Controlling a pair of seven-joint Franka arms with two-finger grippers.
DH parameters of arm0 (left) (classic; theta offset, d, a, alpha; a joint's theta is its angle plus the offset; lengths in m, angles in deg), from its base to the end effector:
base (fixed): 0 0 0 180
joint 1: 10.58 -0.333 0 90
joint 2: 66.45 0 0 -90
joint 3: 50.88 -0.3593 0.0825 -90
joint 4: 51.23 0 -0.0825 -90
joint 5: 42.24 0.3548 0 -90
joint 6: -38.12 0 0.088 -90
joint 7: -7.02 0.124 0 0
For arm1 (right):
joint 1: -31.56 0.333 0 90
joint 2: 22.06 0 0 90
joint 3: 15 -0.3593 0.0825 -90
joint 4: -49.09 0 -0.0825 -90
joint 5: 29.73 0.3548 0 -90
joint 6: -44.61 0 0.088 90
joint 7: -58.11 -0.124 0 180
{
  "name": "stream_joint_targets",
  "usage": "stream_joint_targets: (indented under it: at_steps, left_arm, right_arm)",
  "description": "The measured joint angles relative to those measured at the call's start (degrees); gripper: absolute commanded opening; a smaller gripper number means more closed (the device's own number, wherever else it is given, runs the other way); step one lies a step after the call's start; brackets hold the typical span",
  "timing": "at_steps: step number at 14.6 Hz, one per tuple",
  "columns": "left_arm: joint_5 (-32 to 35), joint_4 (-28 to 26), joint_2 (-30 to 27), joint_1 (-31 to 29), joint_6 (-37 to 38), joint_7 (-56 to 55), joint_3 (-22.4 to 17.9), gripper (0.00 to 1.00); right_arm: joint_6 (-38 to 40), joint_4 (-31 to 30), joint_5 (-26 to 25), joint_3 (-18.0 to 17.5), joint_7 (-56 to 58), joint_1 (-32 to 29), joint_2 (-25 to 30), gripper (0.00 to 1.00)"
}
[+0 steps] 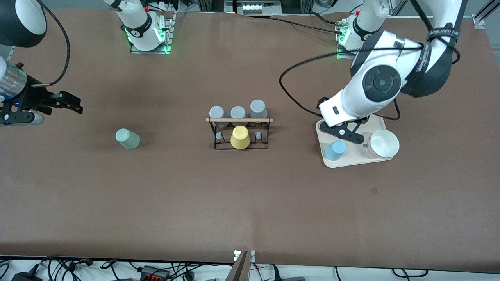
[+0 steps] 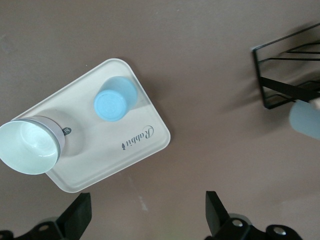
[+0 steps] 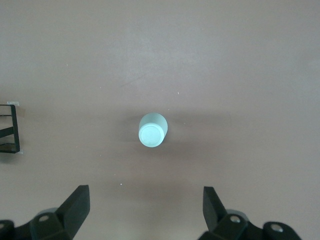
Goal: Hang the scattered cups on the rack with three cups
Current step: 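Lower the left gripper over the light blue cup on the tray, then close the left gripper on the light blue cup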
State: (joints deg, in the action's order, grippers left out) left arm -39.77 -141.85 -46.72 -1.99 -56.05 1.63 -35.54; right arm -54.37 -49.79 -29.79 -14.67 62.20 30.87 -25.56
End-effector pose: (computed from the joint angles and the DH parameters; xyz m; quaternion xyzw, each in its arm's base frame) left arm 0.5666 -0.2235 0.4598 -0.9772 0.1626 0.1363 0.0106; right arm 0.5489 -0.0098 0.5621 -0.9992 -0.0269 0.0297 0.0006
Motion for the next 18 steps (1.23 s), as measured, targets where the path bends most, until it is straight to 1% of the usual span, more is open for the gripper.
stream_joint_targets:
  at_steps: [2, 4, 8, 12, 18]
  left_arm:
    - [0.15, 0.02, 4.23, -2.66, -3.69, 0.06, -0.62, 1.00]
    - [0.15, 0.07, 8.15, -4.89, -5.81, 0.21, -0.75, 1.00]
    - [0.15, 0.15, 12.76, -4.32, -8.65, -2.10, -0.70, 1.00]
    - [3.13, 0.17, 14.64, -3.81, -9.21, -3.23, -0.70, 1.00]
    - [3.99, 0.13, 16.79, -3.73, -9.92, -6.31, -0.70, 1.00]
  right_arm:
    - [0.00, 0.01, 0.00, -0.05, 0.00, 0.01, -0.15, 1.00]
    - [0.00, 0.14, -0.01, -0.07, 0.06, 0.10, -0.09, 1.00]
    - [-0.18, 0.44, -2.83, -0.34, 0.08, 1.37, 0.15, 1.00]
    - [-0.86, 0.46, -3.25, -0.34, 0.02, 1.74, 0.15, 1.00]
    - [-0.86, 0.47, -1.61, -0.20, -0.01, 1.68, 0.21, 1.00]
